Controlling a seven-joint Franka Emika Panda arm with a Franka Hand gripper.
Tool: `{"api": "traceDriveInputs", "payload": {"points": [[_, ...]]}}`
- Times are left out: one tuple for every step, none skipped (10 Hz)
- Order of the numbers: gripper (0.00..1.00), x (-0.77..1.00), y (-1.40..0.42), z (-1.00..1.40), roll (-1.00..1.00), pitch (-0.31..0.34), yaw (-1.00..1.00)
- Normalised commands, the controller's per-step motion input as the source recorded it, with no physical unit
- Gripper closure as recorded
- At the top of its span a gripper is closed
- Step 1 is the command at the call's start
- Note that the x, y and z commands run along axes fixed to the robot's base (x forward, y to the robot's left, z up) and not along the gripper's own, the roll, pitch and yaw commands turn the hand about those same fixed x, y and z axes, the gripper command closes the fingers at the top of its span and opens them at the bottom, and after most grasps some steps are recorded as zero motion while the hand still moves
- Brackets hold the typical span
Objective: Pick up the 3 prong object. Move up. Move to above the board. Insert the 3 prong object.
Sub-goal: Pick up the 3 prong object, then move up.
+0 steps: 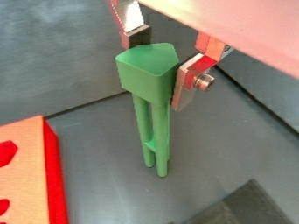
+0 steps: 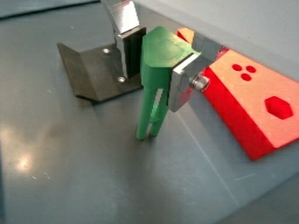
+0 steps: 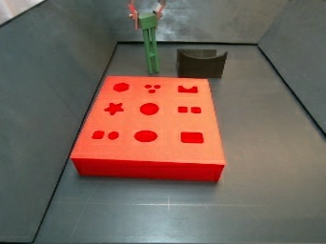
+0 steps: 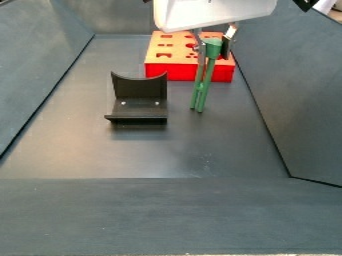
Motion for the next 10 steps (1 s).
{"api": "traceDriveInputs", "payload": {"points": [[1.00,0.00,0.00,0.00,0.00,0.000,0.00],[1.00,0.00,0.00,0.00,0.00,0.000,0.00],[1.00,0.00,0.00,0.00,0.00,0.000,0.00],[1.00,0.00,0.00,0.00,0.00,0.000,0.00],[1.00,0.00,0.00,0.00,0.00,0.000,0.00],[1.00,0.00,0.00,0.00,0.00,0.000,0.00],[1.00,0.00,0.00,0.83,0.00,0.000,0.00],[1.00,-0.06,-0.07,0.77,0.00,0.036,0.01],[1.00,-0.07,-0.06,0.67,0.00,0.044,0.01],[1.00,-0.04,-0.03,0.47,0.02,0.045,0.01]]}}
